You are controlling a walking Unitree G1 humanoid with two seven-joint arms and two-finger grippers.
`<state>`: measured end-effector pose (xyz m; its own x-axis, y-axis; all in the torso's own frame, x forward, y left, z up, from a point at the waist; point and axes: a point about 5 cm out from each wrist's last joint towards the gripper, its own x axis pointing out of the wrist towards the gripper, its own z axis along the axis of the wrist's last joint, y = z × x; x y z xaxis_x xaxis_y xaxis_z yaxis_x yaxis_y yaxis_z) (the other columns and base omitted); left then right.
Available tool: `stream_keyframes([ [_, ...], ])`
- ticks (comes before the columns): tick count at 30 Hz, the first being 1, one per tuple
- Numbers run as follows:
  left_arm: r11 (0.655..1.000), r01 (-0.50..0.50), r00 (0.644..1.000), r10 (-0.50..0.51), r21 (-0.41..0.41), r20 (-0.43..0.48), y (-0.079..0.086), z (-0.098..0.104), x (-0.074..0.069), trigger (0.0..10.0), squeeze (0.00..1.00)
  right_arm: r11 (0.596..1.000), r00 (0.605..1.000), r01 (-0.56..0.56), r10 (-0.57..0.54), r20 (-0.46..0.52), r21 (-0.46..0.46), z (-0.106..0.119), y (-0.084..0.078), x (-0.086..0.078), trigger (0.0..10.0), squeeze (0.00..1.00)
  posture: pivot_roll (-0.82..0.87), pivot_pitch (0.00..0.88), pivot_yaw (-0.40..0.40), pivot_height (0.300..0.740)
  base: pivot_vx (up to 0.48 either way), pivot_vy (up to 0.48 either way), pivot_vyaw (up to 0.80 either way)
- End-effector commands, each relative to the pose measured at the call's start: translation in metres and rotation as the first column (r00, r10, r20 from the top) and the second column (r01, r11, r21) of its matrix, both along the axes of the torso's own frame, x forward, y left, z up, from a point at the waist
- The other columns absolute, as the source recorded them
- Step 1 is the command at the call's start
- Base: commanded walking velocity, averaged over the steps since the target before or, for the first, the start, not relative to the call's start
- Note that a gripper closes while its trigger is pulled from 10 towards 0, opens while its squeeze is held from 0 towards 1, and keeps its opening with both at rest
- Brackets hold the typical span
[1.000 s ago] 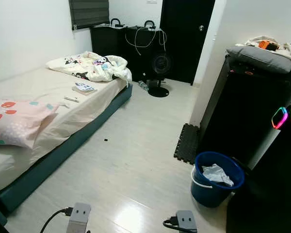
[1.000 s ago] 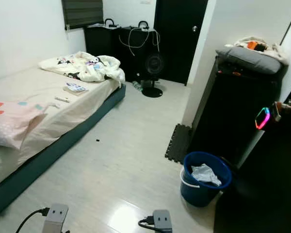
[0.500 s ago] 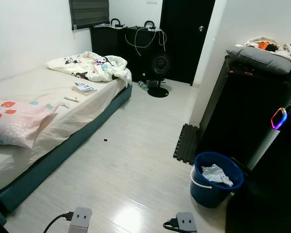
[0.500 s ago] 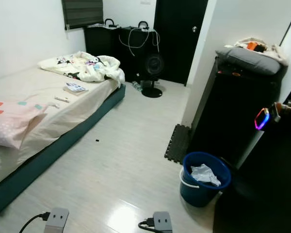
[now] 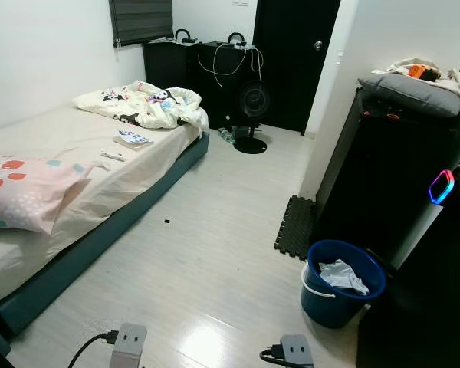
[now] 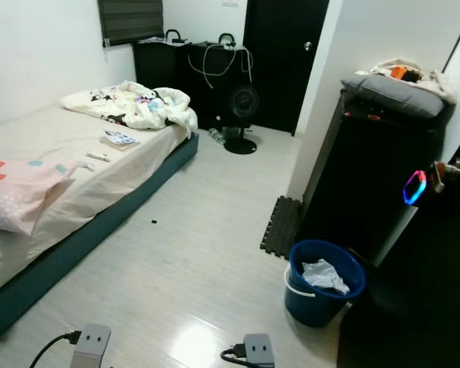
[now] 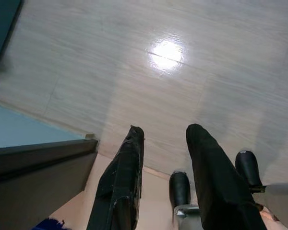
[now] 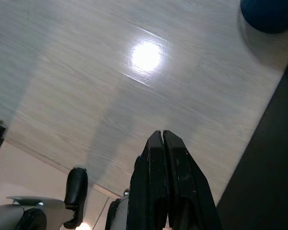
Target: Clean up the room
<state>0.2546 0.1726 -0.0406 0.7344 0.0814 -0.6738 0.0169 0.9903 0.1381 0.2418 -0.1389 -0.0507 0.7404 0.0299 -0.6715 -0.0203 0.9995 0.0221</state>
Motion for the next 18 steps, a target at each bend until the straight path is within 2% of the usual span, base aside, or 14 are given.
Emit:
stream_keyframes([
  [1,0.999,0.046,0.999,-0.046,0.004,-0.014,-0.004,-0.003,-0.003,10.0,0.00,1.000,0.999,-0.006,0.007,-0.032,0.009,-0.005,0.004,-0.007,10.0,0.00,0.02,0.000,0.014,0.740,0.000,0.000,0.00],
  [8,0.999,0.051,0.999,-0.050,0.017,-0.019,-0.004,-0.003,-0.002,10.0,0.00,1.000,0.999,-0.016,0.017,-0.032,0.012,-0.005,0.006,-0.007,10.0,0.00,0.03,0.000,0.018,0.740,0.000,0.000,0.00],
  [12,1.000,0.008,1.000,-0.008,-0.009,-0.017,-0.005,-0.002,-0.001,10.0,0.00,1.000,0.998,0.024,-0.023,-0.050,0.011,-0.008,0.001,-0.010,10.0,0.00,0.05,0.000,0.028,0.740,0.000,0.000,0.00],
  [18,0.998,0.061,0.996,-0.060,0.010,-0.070,-0.007,-0.013,-0.015,10.0,0.00,0.999,0.997,0.038,-0.039,-0.064,-0.010,-0.010,0.002,-0.014,10.0,0.00,0.03,0.000,0.022,0.740,0.000,0.000,0.00],
])
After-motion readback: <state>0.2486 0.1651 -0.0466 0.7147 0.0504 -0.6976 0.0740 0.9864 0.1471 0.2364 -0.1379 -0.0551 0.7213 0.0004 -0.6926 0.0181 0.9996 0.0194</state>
